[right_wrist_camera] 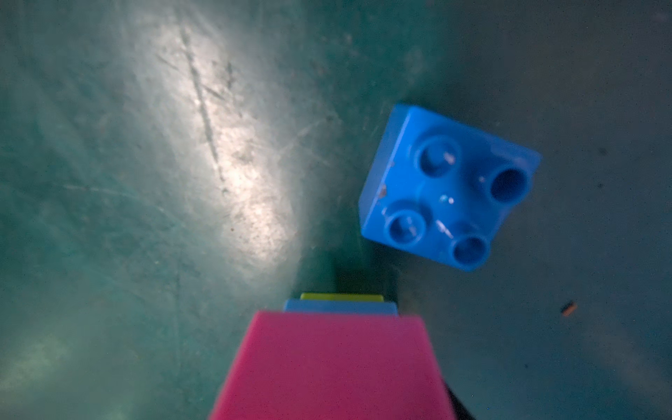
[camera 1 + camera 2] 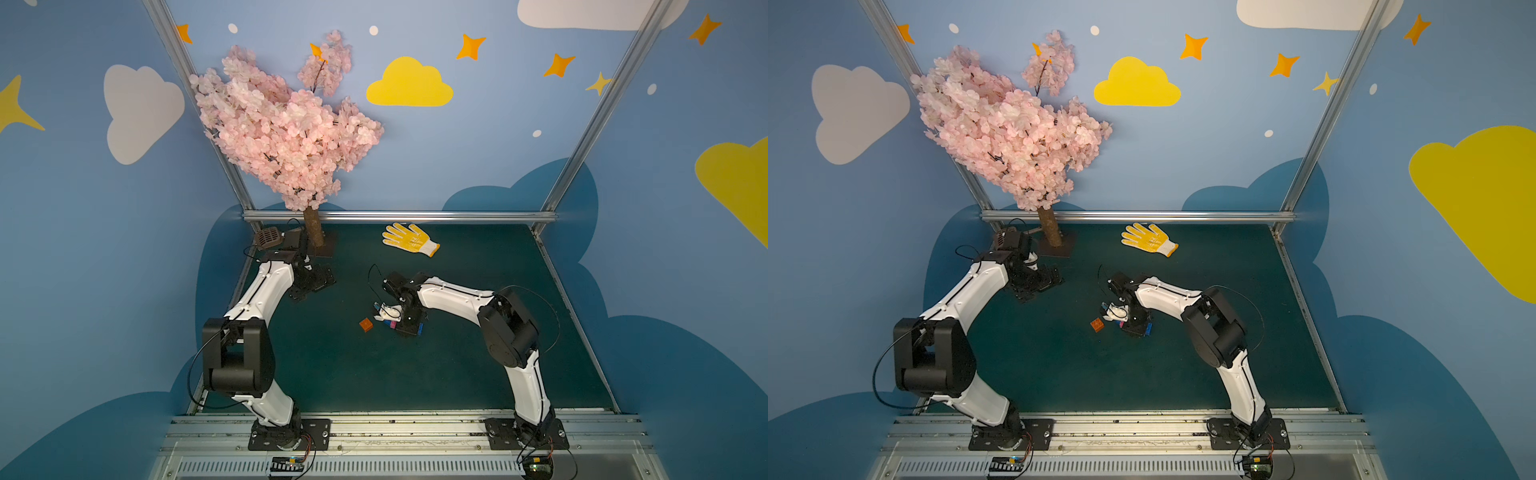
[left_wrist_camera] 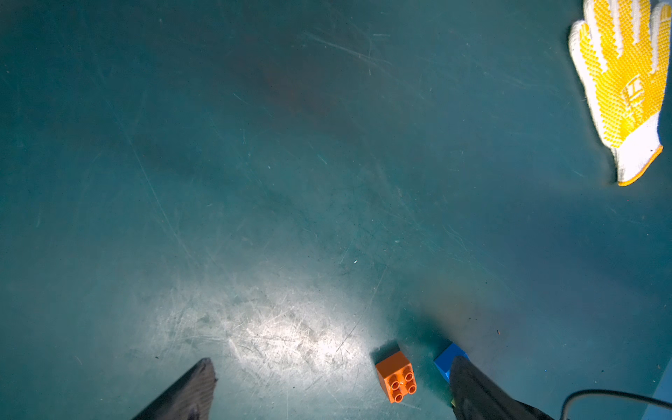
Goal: Assemble the letter y with lego
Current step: Pick up the lego brick from the center of the board.
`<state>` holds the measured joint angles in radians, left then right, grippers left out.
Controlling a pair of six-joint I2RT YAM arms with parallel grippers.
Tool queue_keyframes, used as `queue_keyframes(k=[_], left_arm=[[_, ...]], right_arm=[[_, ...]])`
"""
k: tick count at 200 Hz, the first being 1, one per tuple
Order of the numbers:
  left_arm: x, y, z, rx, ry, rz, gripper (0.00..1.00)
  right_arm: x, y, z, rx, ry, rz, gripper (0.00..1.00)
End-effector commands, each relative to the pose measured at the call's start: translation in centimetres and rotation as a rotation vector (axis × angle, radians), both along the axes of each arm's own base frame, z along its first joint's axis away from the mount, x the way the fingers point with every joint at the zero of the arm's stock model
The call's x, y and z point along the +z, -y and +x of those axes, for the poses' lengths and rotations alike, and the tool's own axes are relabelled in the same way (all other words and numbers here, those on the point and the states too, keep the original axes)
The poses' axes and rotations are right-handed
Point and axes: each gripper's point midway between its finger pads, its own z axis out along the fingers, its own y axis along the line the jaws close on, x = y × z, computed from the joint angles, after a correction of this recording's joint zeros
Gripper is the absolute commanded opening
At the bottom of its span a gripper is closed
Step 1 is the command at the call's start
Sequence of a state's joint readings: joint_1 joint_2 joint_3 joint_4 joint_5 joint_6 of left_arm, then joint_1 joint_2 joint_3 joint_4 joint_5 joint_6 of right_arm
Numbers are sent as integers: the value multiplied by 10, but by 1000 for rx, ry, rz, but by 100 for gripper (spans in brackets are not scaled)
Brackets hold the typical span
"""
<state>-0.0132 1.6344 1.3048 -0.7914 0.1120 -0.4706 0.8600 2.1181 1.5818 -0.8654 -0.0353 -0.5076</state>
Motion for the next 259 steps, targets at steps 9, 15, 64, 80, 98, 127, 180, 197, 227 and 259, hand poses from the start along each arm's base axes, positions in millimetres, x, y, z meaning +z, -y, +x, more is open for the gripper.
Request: queue_keyframes(k=[9,15,64,80,98,127,180,197,227,259], left_arm=[[-1,-2,-3,-8,-5,6,100],[-1,-2,-3,-7,-5,6,100],[0,-2,-3,-7,-3,8,100],[0,-2,-3,-7,-2,8,100],[-1,-2,-3,-7,-5,9,100],[-2,4,-4,-22,6,-16,100],[-18,68,-23,-153,-19,-3,97],[-26,97,-32,-230,-23,40,94],[-46,149,-42,-380,-24,85,83],[-58,188,-36,-495,-30,169,80]], right_arm=[[19,-4,6,-20,28,49,43],[20,-4,6,-19,27,51,43],[21,-4,7,-22,22,52,37],[21,-3,7,-22,19,50,30],[22,-3,6,-22,19,51,21],[30,2,14,-51,66,29,9],[81,59,62,-442,204,48,0],[94,87,72,-562,234,26,0],[113,111,80,-709,199,101,0],[121,122,79,-764,180,154,0]])
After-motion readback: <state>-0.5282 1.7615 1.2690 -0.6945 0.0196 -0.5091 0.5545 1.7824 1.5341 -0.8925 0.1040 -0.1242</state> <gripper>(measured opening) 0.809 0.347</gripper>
